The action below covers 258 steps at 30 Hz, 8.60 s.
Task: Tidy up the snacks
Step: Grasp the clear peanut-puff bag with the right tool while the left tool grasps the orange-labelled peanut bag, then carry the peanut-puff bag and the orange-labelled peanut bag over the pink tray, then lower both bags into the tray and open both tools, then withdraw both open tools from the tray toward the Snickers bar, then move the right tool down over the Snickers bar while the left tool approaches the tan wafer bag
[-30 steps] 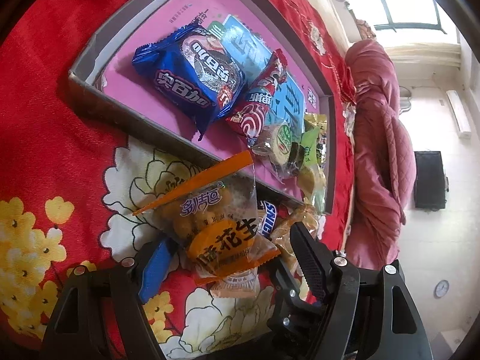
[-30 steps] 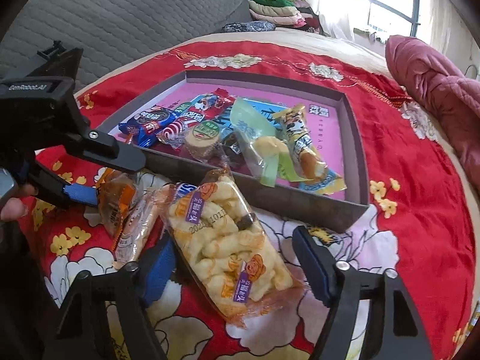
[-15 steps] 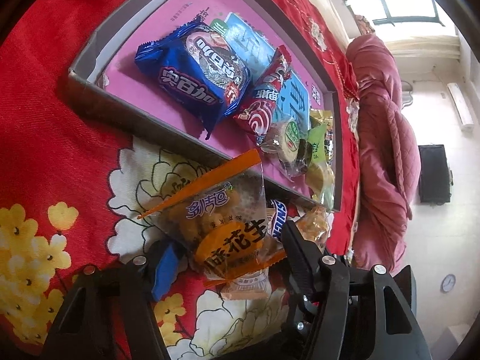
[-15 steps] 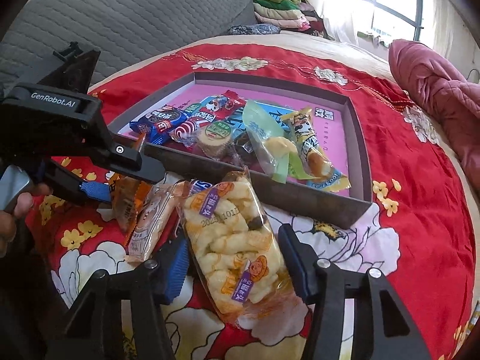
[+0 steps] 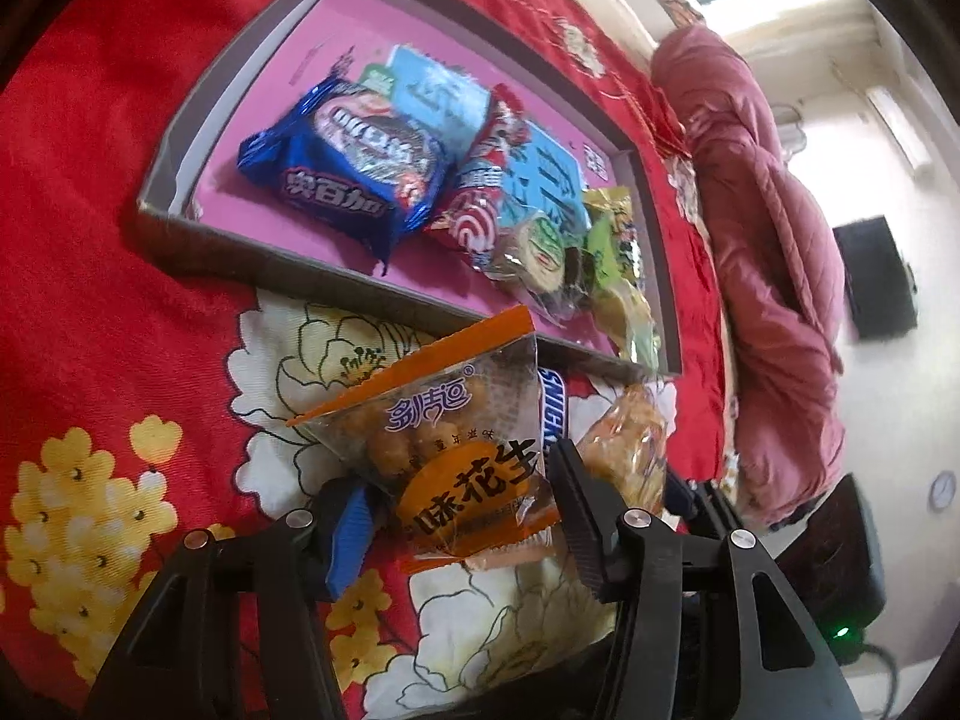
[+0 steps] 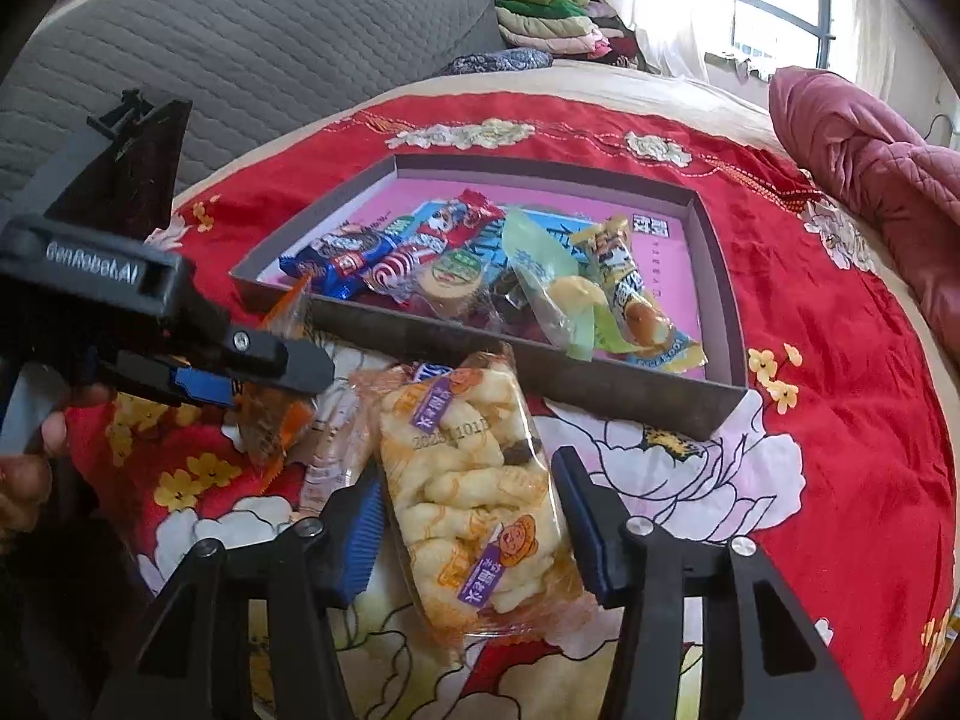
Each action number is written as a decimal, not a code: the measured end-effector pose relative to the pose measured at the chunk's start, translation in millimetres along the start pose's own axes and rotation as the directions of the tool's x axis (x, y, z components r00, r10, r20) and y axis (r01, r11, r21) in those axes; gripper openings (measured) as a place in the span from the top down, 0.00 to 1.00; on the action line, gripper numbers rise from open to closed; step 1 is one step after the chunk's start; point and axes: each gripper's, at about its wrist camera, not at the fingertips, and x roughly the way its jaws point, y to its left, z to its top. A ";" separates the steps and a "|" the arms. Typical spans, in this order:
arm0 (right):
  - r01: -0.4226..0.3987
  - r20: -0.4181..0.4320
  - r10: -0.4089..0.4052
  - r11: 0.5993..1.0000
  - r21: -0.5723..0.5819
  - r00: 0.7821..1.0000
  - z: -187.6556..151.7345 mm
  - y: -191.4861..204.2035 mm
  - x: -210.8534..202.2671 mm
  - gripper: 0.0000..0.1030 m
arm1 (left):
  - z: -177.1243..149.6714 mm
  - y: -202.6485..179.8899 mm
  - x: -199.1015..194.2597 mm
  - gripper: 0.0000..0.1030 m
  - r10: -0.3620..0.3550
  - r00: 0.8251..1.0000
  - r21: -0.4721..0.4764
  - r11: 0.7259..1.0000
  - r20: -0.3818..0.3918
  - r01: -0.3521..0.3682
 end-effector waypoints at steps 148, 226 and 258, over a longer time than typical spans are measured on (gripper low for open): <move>0.129 0.158 -0.198 0.921 0.367 0.967 54.7 -84.0 16.3 0.49 | 73.5 -17.9 -18.0 0.37 0.120 0.940 0.260 0.943 0.320 -0.209; 0.039 0.059 -0.054 0.972 0.233 0.997 14.5 -23.8 -26.1 0.40 | 7.0 -35.5 -8.4 0.31 0.085 0.995 0.277 0.956 0.047 -0.095; 0.039 -0.093 -0.024 0.986 0.163 0.995 -4.3 -7.4 8.5 0.40 | -1.2 -27.7 33.7 0.37 0.106 0.991 0.209 0.974 -0.082 -0.087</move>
